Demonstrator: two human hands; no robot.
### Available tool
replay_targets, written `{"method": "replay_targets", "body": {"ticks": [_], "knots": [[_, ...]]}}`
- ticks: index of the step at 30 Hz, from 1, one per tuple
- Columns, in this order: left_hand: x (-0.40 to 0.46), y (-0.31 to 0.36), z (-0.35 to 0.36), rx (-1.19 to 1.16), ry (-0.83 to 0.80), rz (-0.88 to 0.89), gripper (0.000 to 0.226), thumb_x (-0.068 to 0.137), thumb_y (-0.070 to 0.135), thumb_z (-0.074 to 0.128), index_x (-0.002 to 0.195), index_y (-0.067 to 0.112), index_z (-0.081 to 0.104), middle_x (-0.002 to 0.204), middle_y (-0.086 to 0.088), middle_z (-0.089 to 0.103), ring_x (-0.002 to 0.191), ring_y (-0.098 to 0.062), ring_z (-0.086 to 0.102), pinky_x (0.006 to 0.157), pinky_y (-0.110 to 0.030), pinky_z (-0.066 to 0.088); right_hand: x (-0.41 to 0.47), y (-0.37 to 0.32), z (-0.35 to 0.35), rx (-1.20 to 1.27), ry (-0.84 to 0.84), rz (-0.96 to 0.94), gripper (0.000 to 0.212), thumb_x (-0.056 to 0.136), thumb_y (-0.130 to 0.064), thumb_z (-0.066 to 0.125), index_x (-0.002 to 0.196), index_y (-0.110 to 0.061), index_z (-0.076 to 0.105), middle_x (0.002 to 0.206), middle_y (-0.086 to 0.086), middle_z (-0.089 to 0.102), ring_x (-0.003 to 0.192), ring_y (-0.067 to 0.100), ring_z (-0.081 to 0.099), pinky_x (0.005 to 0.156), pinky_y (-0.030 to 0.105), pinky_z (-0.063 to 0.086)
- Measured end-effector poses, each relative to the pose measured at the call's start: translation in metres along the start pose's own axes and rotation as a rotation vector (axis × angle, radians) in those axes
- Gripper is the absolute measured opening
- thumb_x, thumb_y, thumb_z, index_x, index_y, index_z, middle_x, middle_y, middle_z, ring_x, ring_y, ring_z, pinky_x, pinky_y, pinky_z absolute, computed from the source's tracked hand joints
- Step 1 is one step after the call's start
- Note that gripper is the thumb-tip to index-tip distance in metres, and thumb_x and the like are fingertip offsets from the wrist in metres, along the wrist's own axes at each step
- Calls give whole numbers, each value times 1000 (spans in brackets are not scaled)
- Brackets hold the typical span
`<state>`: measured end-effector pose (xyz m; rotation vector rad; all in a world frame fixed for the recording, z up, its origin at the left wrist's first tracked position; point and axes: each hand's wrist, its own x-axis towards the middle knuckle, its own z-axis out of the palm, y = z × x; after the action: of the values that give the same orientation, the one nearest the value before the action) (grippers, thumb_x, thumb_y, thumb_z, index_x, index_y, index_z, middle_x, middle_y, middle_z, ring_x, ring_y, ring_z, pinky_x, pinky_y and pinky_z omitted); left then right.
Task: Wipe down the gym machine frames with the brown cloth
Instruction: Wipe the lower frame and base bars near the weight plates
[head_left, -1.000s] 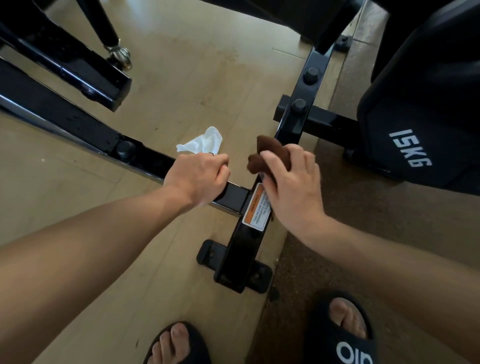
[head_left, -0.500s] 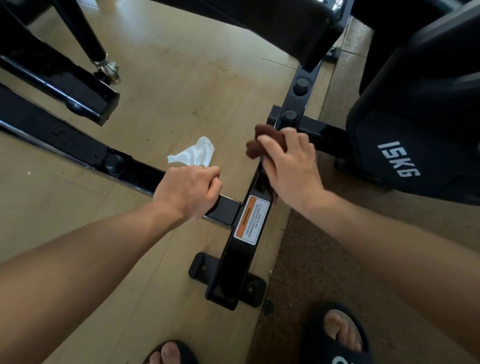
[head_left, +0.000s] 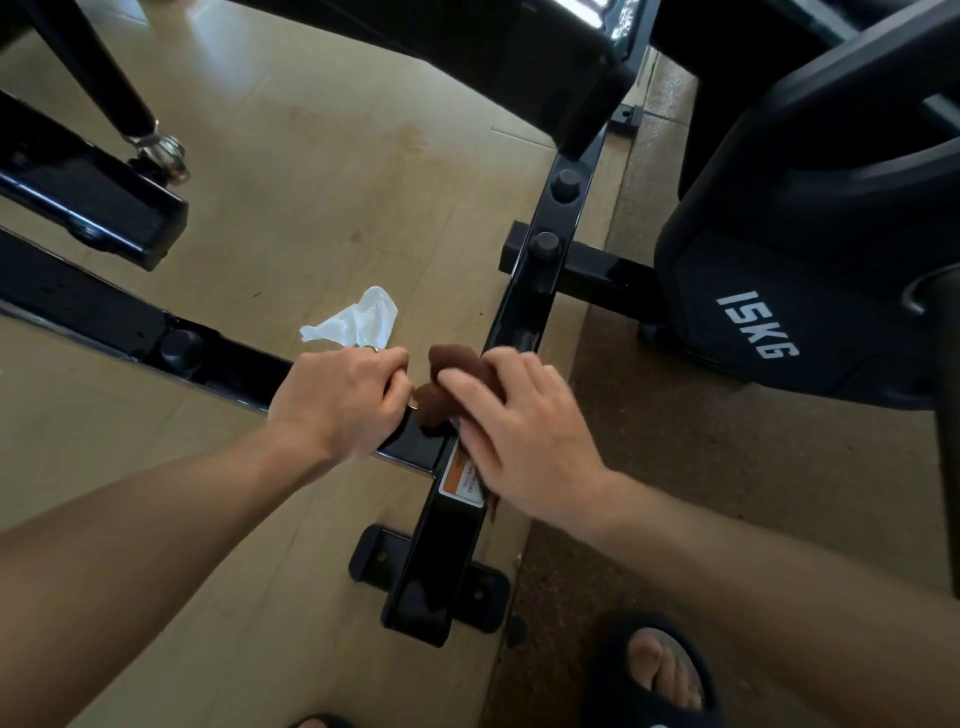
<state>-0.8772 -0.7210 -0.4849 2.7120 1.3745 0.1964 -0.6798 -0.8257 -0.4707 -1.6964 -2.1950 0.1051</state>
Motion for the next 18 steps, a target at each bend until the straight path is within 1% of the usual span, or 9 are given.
{"method": "replay_targets", "body": {"ticks": [2,5,7,9,10,12,14,16,18], "knots": [[0,-1,2,2,3,-8,32,90,38,22,71,23,44,56,9,41,53,-24,50,51,-32,25,17,22,-4,89,90,201,40,99,-29,56,138,-19,54,125,15,50,105,28,51,89,42,47],[0,-1,2,0,-5,-22,32,90,37,24,72,23,46,57,8,42,56,-25,53,52,-32,29,43,61,-4,233,296,763,36,106,-31,48,141,-23,47,132,12,44,116,25,48,92,34,43],[0,-1,1,-5,-14,-25,32,90,37,25,73,22,47,58,7,44,56,-26,53,53,-32,32,52,82,2,238,322,988,37,108,-32,44,143,-22,45,137,14,45,126,30,46,95,35,40],[0,0,0,-14,-19,-26,32,90,37,25,73,22,48,57,7,46,55,-25,53,52,-33,34,58,95,7,150,298,961,38,108,-32,43,145,-22,42,140,16,46,130,35,46,103,44,42],[0,0,0,-18,-18,-31,31,90,36,26,73,22,47,57,6,45,54,-25,52,52,-33,33,60,101,9,87,294,904,38,108,-32,43,145,-22,41,138,17,48,128,36,49,101,47,43],[1,0,0,-23,-17,-40,29,90,36,27,72,22,46,55,6,42,53,-25,50,52,-32,29,68,115,12,-43,281,854,38,108,-29,46,144,-19,40,128,17,53,115,35,55,83,42,44],[0,1,-1,-21,-21,-40,29,90,35,28,72,22,46,54,6,41,53,-24,49,52,-32,29,75,127,14,-114,209,931,39,106,-20,50,143,-14,40,123,19,54,109,34,57,74,41,44],[0,0,-2,-19,-23,-42,29,90,36,28,73,22,46,54,6,42,53,-24,50,51,-32,29,75,125,15,-175,108,979,39,103,-15,54,140,-11,42,131,23,50,116,39,54,80,46,46],[0,-1,-2,-25,-27,-42,29,90,36,28,73,22,47,54,6,43,52,-22,50,50,-32,29,68,118,20,-191,52,933,37,103,-17,53,139,-14,44,143,24,41,125,42,47,93,51,47]]}}
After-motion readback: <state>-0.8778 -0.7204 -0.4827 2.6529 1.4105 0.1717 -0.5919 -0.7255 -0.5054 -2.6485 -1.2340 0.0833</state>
